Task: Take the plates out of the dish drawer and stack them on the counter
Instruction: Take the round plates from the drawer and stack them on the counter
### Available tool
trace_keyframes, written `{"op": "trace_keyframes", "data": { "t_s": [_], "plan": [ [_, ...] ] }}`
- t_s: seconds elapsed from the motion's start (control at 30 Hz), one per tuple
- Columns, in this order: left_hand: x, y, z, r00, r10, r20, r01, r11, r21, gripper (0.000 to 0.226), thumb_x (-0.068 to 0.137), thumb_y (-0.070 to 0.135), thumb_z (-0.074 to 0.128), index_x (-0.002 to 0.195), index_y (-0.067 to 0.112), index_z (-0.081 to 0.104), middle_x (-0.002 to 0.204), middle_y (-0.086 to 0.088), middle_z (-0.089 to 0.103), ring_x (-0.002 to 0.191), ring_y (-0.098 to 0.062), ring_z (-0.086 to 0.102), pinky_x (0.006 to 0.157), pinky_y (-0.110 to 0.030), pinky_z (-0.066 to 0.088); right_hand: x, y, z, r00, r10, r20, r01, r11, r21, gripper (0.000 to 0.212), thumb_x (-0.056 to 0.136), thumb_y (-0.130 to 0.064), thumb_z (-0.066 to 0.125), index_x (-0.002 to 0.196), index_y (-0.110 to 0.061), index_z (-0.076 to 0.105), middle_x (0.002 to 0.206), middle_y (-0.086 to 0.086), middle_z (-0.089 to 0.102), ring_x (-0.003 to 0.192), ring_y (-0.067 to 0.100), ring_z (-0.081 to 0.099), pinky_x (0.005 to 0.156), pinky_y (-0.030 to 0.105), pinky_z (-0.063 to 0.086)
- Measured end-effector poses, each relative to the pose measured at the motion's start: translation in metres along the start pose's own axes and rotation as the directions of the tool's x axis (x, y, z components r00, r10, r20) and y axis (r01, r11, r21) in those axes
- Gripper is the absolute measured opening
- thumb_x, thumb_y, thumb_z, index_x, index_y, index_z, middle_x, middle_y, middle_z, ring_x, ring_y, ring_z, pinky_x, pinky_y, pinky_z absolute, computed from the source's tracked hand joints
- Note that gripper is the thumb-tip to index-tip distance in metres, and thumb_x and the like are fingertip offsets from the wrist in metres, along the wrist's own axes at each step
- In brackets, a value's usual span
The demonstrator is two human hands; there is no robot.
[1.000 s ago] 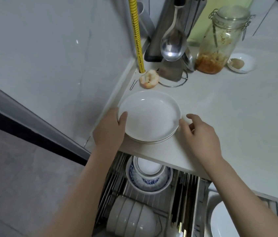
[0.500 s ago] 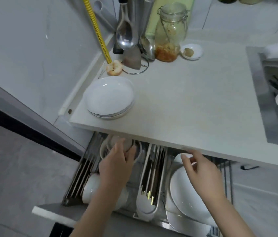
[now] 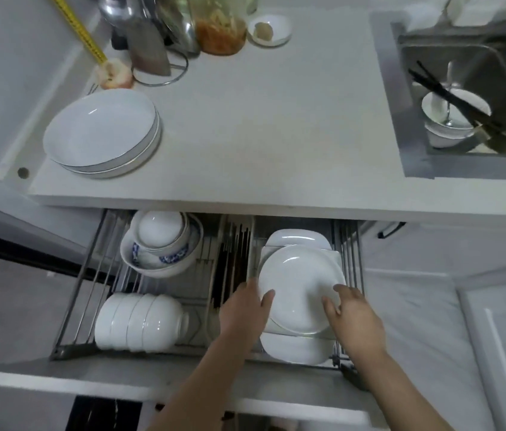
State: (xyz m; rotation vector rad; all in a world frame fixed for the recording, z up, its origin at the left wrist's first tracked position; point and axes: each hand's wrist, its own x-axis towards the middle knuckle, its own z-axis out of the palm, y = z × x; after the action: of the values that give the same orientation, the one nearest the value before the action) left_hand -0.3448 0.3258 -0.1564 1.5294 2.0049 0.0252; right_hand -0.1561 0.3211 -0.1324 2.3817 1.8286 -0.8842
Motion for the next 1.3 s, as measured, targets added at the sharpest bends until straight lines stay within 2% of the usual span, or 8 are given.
{"op": "trace_keyframes", "data": {
  "t_s": [0.1, 0.27, 0.53, 0.73, 0.83, 1.07, 1.17, 1.3],
  "plan": [
    [0.013, 0.002, 0.014, 0.998, -0.032, 0.053, 0.032, 0.999, 0.006, 0.052, 0.093, 0.049, 0.037, 0.135, 0.019, 0.038, 0.126, -0.003, 0.056, 0.109, -0.026, 0.058, 0.078, -0.036, 0.046, 0.010, 0.000, 0.008, 0.996, 0.074, 0.047, -0.075, 0.997, 0.014, 0.048, 0.095, -0.037, 0.043, 0.137, -0.013, 0.037, 0.140, 0.006, 0.040, 0.115, 0.028, 0.056, 0.084, 0.038, 0.050],
    [0.034, -0.002, 0.026, 0.990, -0.115, 0.084, 0.110, 0.992, 0.057, 0.056, 0.094, 0.044, 0.040, 0.141, 0.016, 0.027, 0.123, -0.006, 0.058, 0.106, -0.027, 0.060, 0.069, -0.034, 0.042, 0.032, -0.003, 0.021, 0.984, 0.158, 0.086, -0.159, 0.987, 0.003, 0.055, 0.095, -0.028, 0.047, 0.140, -0.004, 0.028, 0.139, 0.013, 0.038, 0.114, 0.032, 0.057, 0.086, 0.040, 0.049],
    [0.051, -0.011, 0.032, 0.983, -0.022, 0.184, 0.005, 0.996, 0.092, 0.038, 0.098, 0.033, 0.037, 0.130, 0.013, 0.038, 0.110, -0.010, 0.064, 0.098, -0.028, 0.062, 0.072, -0.036, 0.047, 0.053, 0.001, 0.032, 0.970, 0.239, 0.038, -0.230, 0.960, -0.163, 0.034, 0.087, 0.004, 0.047, 0.121, 0.000, 0.043, 0.129, 0.015, 0.048, 0.102, 0.033, 0.064, 0.079, 0.040, 0.052],
    [0.053, -0.014, 0.027, 0.986, 0.019, 0.165, -0.020, 1.000, 0.009, 0.031, 0.096, 0.025, 0.042, 0.126, 0.016, 0.046, 0.102, -0.009, 0.067, 0.090, -0.027, 0.065, 0.074, -0.037, 0.054, 0.054, 0.010, 0.032, 0.969, 0.235, -0.072, -0.244, 0.957, -0.159, 0.024, 0.089, -0.005, 0.049, 0.112, -0.006, 0.051, 0.116, 0.013, 0.059, 0.102, 0.031, 0.063, 0.069, 0.034, 0.048],
    [0.053, -0.017, 0.017, 0.994, 0.036, 0.104, -0.035, 0.999, -0.016, 0.032, 0.094, 0.023, 0.042, 0.125, 0.018, 0.047, 0.093, -0.007, 0.066, 0.081, -0.024, 0.062, 0.064, -0.033, 0.048, 0.048, 0.010, 0.031, 0.963, 0.232, -0.140, -0.244, 0.967, -0.074, 0.026, 0.089, -0.009, 0.048, 0.114, -0.009, 0.054, 0.115, 0.011, 0.061, 0.104, 0.031, 0.059, 0.066, 0.031, 0.040],
    [0.030, -0.033, -0.022, 1.000, 0.020, 0.018, -0.018, 0.993, -0.120, 0.034, 0.090, 0.027, 0.047, 0.124, 0.033, 0.052, 0.076, 0.006, 0.068, 0.062, -0.011, 0.066, 0.058, -0.031, 0.056, 0.023, -0.010, 0.020, 0.958, 0.214, -0.191, -0.130, 0.917, 0.376, 0.035, 0.086, 0.000, 0.051, 0.120, -0.007, 0.057, 0.112, 0.018, 0.061, 0.098, 0.033, 0.057, 0.075, 0.031, 0.042],
    [0.014, -0.042, -0.042, 0.999, 0.027, -0.040, -0.032, 0.988, -0.152, 0.031, 0.090, 0.027, 0.051, 0.120, 0.032, 0.056, 0.069, 0.011, 0.063, 0.057, -0.002, 0.060, 0.047, -0.017, 0.041, 0.009, -0.024, 0.008, 0.967, 0.154, -0.205, -0.054, 0.904, 0.424, 0.031, 0.086, -0.002, 0.053, 0.116, -0.007, 0.060, 0.105, 0.016, 0.067, 0.094, 0.031, 0.062, 0.075, 0.031, 0.046],
    [-0.007, -0.052, -0.073, 0.998, -0.006, -0.069, -0.010, 0.972, -0.235, 0.028, 0.088, 0.026, 0.054, 0.116, 0.031, 0.058, 0.071, 0.011, 0.067, 0.058, -0.004, 0.064, 0.057, -0.025, 0.053, -0.012, -0.050, -0.011, 0.974, 0.094, -0.204, 0.004, 0.901, 0.433, 0.029, 0.086, -0.008, 0.054, 0.115, -0.011, 0.059, 0.098, 0.014, 0.071, 0.088, 0.033, 0.066, 0.077, 0.042, 0.055]
  ]
}}
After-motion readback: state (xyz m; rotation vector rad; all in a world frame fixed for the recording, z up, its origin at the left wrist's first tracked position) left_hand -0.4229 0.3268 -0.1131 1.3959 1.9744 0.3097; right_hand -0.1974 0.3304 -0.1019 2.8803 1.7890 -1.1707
